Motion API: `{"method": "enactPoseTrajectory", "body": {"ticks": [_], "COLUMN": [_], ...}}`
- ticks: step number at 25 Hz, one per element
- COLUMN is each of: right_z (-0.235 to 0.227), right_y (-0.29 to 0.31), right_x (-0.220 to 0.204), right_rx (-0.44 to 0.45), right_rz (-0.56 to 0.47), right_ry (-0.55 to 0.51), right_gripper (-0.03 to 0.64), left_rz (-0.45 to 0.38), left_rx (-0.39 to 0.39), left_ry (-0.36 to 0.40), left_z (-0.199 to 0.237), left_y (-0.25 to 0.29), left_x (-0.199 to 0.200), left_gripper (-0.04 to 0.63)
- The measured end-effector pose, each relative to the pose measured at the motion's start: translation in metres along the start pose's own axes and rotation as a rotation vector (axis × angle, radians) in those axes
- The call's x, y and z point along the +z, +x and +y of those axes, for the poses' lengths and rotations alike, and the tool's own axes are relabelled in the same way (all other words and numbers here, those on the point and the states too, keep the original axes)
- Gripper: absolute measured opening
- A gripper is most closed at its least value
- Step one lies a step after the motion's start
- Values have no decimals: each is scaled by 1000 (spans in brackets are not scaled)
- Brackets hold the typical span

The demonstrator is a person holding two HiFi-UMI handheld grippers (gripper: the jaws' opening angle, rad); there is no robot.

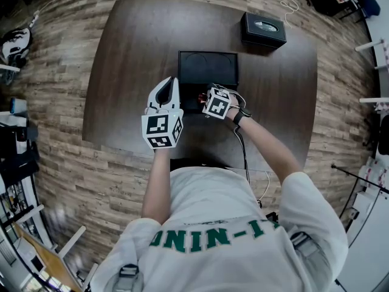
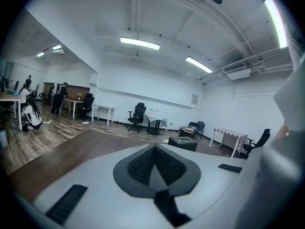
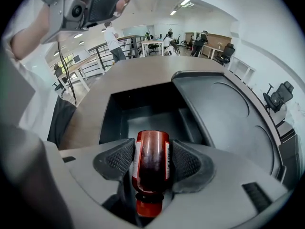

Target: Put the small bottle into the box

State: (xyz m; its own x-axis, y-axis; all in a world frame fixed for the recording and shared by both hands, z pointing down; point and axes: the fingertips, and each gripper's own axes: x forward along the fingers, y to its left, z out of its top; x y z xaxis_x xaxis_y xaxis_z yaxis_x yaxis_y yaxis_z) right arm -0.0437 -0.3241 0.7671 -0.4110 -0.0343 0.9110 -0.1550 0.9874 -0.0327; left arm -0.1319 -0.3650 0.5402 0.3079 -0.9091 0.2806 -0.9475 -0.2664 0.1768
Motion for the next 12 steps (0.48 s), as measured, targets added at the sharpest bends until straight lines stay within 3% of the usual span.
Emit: {"method": "enactPoseTrajectory", "body": {"ticks": [12], "right_z": [8], "right_y": [-25], "right_x": [11], "right_rx": [20], "right_rz": [-137], "right_ry": [97], "right_gripper": [321], "left_rz": [0], "left_rx": [3], "left_ry": [5], "left_z": [-5], "left_y": [-5], "left_x": [2], "left_gripper": [12]}}
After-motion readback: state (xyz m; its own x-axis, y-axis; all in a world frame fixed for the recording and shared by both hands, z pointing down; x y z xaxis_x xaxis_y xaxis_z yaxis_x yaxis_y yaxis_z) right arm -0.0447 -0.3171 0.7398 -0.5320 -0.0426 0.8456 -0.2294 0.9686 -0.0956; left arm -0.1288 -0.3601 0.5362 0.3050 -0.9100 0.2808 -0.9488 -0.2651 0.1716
